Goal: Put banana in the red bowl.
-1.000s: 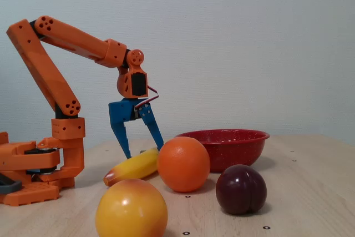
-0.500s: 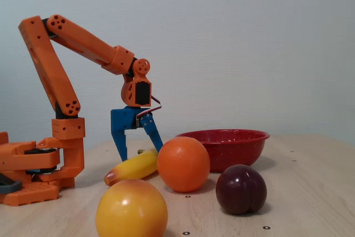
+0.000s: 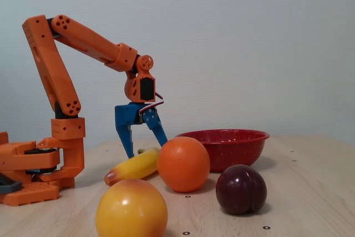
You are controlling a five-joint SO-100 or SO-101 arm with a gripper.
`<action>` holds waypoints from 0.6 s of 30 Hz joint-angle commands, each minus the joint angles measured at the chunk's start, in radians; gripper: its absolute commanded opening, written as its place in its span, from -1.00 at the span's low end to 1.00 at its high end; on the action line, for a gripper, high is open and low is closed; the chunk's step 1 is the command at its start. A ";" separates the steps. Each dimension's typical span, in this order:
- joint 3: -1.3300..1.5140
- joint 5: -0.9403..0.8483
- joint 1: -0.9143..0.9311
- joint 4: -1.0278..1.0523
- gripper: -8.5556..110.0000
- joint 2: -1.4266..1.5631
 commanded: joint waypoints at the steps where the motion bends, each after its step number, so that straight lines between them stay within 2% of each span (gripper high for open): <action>1: -0.081 0.026 -0.023 0.011 -0.36 0.012; 18: -0.049 -0.005 0.017 -0.055 -0.38 -0.083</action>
